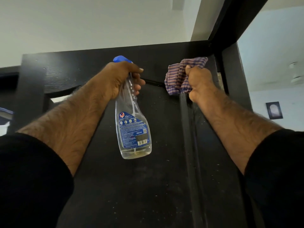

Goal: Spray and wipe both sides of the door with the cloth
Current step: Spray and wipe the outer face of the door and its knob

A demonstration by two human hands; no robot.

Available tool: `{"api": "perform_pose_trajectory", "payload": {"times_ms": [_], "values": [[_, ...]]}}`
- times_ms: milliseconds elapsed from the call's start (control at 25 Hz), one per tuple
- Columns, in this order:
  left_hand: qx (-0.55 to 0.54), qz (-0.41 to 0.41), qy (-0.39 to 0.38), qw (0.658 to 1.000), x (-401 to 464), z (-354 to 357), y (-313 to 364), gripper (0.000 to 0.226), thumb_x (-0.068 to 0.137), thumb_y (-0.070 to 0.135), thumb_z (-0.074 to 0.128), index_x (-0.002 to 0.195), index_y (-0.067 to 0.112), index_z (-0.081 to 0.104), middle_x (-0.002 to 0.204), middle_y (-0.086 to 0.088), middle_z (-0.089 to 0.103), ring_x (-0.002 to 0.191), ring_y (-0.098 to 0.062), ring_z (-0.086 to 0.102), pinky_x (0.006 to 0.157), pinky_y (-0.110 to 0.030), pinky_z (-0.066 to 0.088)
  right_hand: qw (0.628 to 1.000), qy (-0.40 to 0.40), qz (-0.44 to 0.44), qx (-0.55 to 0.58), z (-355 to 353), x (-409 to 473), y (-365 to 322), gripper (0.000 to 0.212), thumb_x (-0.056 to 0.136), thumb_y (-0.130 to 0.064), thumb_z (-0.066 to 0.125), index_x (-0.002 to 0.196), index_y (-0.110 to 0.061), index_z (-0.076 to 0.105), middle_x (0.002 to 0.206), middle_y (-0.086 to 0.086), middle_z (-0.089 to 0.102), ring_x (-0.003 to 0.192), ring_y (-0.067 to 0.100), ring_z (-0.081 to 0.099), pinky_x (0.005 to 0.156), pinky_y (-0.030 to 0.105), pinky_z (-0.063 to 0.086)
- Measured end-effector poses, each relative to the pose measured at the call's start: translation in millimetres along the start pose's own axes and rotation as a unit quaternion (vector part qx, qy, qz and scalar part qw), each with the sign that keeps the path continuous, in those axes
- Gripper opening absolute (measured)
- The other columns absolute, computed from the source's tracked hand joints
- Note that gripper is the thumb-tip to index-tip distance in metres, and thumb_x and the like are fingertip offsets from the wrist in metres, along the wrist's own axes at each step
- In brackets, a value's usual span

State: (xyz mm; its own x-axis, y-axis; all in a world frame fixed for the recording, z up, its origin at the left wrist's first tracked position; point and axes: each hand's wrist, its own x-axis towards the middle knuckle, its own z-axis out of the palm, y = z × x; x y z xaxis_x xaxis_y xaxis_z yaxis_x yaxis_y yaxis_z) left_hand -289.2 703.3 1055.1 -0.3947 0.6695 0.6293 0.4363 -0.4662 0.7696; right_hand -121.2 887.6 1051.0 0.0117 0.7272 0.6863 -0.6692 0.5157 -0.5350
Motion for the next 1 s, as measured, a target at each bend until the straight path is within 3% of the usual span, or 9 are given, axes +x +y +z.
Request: {"api": "perform_pose_trajectory", "payload": {"times_ms": [320,520,840,1000], "values": [[0.058,-0.019,0.104,0.993,-13,-88,-2,0.020,0.091,0.020,0.075,0.081,0.011,0.059,0.064,-0.011,0.070,0.050,-0.018,0.068,0.058,-0.033,0.064,0.999,-0.026,0.022,0.032,73,-13,28,0.029,0.105,-0.017,0.066,0.133,-0.010,0.065,0.113,0.009,0.078,0.097,0.027,0.079,0.085,0.052,0.067],[0.027,0.000,0.118,0.993,-16,-143,-3,0.015,0.091,0.020,0.074,0.084,0.010,0.066,0.084,-0.014,0.078,0.059,-0.018,0.071,0.060,-0.031,0.064,0.997,-0.041,0.036,0.045,117,-29,43,0.030,0.105,-0.017,0.066,0.134,-0.010,0.063,0.113,0.009,0.077,0.096,0.026,0.080,0.083,0.050,0.068],[0.061,-0.027,0.144,0.987,-24,-226,-11,0.024,0.090,0.026,0.076,0.077,0.012,0.061,0.065,-0.009,0.068,0.053,-0.021,0.068,0.068,-0.039,0.066,0.997,-0.049,0.045,0.042,182,-52,63,0.031,0.105,-0.020,0.065,0.135,-0.013,0.064,0.115,0.007,0.078,0.097,0.026,0.080,0.086,0.051,0.067],[0.041,0.008,0.141,0.989,-23,-270,-11,0.022,0.091,0.031,0.077,0.085,0.012,0.066,0.079,-0.011,0.077,0.072,-0.025,0.077,0.072,-0.038,0.066,0.997,-0.050,0.039,0.039,213,-64,72,0.033,0.105,-0.021,0.065,0.137,-0.014,0.063,0.115,0.007,0.078,0.097,0.025,0.080,0.085,0.051,0.067]]}}
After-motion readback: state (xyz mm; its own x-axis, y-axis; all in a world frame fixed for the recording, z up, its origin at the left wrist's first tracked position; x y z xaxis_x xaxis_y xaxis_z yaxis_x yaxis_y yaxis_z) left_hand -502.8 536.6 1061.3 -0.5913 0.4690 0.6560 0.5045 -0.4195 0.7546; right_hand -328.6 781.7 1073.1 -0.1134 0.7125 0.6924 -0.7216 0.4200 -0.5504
